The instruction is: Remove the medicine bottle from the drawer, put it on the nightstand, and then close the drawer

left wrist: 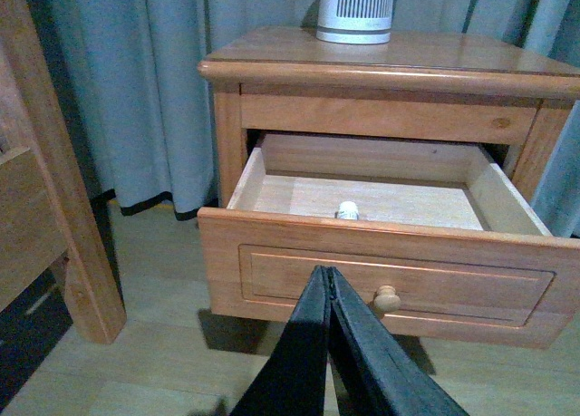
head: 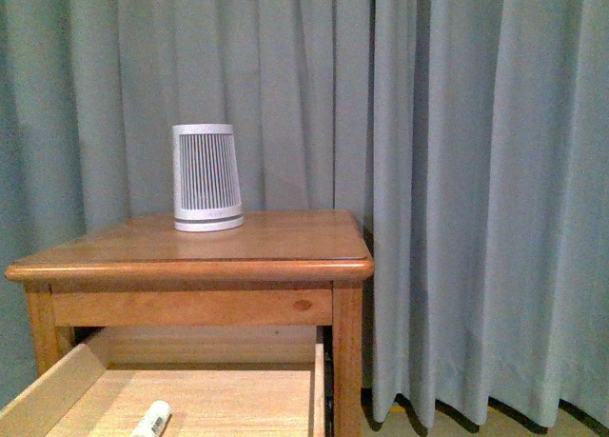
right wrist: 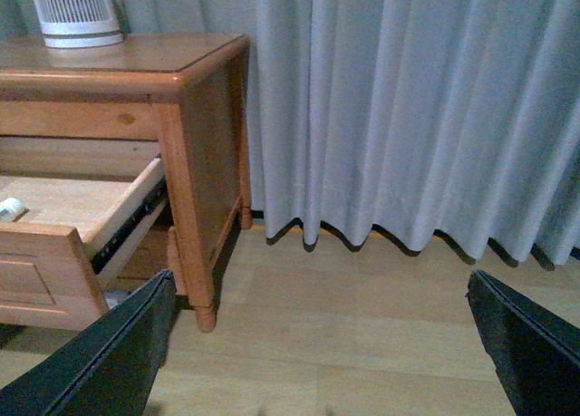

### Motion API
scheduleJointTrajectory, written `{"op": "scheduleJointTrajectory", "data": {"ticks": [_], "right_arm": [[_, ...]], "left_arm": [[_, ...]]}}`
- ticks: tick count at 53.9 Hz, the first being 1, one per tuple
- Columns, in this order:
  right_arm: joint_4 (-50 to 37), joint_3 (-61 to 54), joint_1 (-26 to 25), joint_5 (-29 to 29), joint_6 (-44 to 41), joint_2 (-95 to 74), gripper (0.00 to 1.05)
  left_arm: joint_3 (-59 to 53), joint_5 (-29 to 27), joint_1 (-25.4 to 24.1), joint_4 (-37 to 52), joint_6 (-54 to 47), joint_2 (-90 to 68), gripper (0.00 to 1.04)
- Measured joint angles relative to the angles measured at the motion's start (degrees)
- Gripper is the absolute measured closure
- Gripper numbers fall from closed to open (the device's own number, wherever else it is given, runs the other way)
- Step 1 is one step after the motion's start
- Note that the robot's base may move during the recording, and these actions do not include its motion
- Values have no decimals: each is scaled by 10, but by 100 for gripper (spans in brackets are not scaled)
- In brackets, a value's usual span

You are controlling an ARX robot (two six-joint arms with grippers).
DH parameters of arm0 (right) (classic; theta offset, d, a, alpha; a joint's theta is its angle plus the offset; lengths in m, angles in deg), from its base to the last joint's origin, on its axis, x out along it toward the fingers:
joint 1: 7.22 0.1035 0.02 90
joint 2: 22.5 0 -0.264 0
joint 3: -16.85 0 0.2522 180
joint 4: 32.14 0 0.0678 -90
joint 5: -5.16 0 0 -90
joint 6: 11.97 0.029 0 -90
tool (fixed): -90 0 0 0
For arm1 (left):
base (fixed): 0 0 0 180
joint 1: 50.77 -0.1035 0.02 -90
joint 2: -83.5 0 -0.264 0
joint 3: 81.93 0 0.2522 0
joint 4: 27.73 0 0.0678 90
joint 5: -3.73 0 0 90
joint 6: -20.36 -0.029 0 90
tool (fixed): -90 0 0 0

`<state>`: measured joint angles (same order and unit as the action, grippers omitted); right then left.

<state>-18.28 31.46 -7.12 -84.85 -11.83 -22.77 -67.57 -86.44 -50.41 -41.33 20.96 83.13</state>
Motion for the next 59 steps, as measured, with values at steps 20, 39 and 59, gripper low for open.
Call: {"op": "scheduleJointTrajectory", "data": {"ticks": [20,39,59], "right_arm": [[0,0,0,2,0,0,7],[0,0,0,0,0,1,7],[-133,57,63,228,0,-273,7]], "left_arm": [[0,2,-1,-1,-1,0,63],[0,2,-1,-2,-3,2,8],[0,0,-1,-3,-3,2,7]]}}
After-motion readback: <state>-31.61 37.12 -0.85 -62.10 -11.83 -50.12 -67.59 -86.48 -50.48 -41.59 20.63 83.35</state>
